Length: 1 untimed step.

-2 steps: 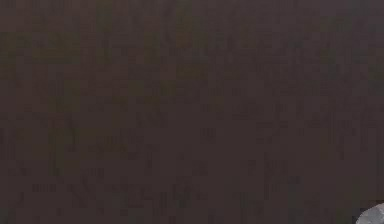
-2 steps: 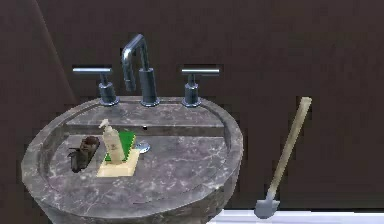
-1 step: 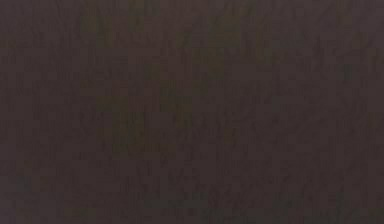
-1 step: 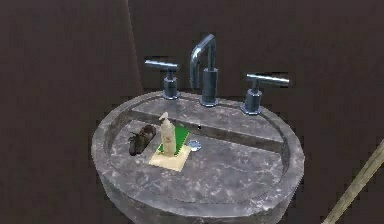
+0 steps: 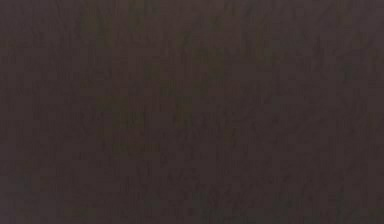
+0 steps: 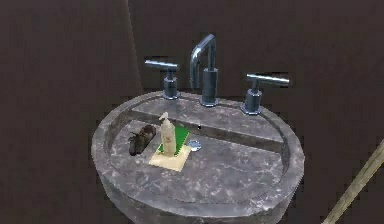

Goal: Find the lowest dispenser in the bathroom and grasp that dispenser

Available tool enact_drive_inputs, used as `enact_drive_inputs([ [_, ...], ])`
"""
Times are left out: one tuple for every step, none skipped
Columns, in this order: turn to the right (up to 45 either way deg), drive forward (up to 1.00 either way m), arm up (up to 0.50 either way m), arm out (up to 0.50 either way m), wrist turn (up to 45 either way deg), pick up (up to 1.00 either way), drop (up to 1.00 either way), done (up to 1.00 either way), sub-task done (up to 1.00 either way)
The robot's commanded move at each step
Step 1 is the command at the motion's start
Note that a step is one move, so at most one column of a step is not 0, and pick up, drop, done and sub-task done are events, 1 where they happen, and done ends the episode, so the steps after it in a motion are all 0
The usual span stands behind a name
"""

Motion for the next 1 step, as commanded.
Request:
enact_drive_inputs([
  [0.0, 0.0, 0.38, 0.0, 0.0, 0.0, 0.0, 0.0, 0.0],
])
